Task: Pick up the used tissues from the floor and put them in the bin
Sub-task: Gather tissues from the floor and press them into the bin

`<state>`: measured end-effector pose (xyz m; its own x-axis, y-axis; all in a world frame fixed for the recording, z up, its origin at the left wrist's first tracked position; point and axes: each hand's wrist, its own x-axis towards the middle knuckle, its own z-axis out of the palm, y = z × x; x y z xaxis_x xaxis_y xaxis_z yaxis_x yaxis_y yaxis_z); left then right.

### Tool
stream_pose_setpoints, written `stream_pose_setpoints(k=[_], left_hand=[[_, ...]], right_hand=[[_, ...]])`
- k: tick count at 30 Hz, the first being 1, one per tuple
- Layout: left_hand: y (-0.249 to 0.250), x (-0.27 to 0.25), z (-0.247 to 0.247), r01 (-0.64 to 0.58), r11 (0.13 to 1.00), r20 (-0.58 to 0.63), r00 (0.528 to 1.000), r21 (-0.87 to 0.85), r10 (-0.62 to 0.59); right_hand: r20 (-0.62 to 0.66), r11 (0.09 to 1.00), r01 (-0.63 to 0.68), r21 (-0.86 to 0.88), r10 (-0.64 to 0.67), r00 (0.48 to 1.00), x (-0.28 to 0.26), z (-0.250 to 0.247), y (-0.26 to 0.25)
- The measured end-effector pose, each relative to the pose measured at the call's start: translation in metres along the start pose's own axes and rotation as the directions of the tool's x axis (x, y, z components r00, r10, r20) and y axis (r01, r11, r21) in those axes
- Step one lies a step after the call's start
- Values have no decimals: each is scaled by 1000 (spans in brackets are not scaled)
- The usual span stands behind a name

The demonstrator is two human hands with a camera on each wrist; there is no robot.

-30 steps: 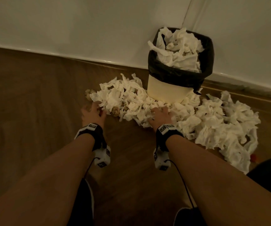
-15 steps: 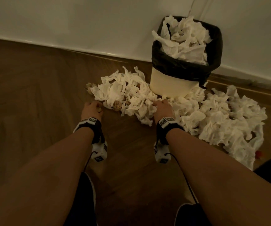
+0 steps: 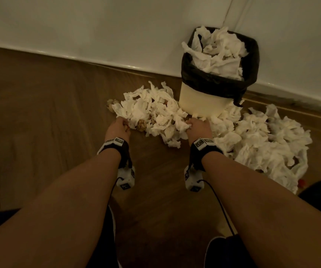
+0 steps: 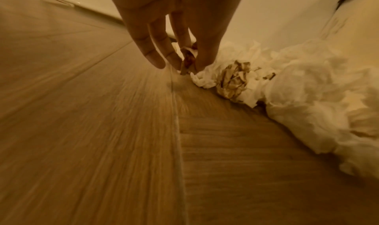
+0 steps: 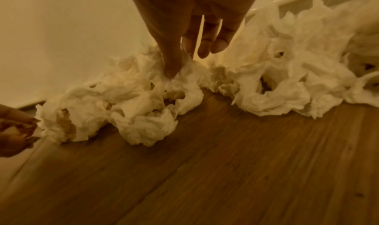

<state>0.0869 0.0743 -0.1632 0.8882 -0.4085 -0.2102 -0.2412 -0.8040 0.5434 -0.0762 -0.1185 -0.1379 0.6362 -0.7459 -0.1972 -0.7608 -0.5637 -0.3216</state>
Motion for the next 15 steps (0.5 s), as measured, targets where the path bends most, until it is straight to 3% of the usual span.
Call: stream_pose_setpoints(k=[5, 7, 11, 15], left_hand=[[16, -9, -9, -33, 997, -14, 999, -63, 32], [24, -14, -14, -45, 994, -28, 999, -103, 43], [44, -25, -27, -70, 976, -60, 996, -207, 59], [62, -34, -39, -104, 955, -58, 994, -278, 91]], right_hand=[[-46, 985, -59, 160, 68, 997, -12, -23, -2], [-65, 947, -109, 302, 135, 989, -16, -34, -2], [-43, 742, -162, 651, 248, 968, -26, -57, -3], [71, 421, -191, 887, 286, 956, -35, -79, -10]])
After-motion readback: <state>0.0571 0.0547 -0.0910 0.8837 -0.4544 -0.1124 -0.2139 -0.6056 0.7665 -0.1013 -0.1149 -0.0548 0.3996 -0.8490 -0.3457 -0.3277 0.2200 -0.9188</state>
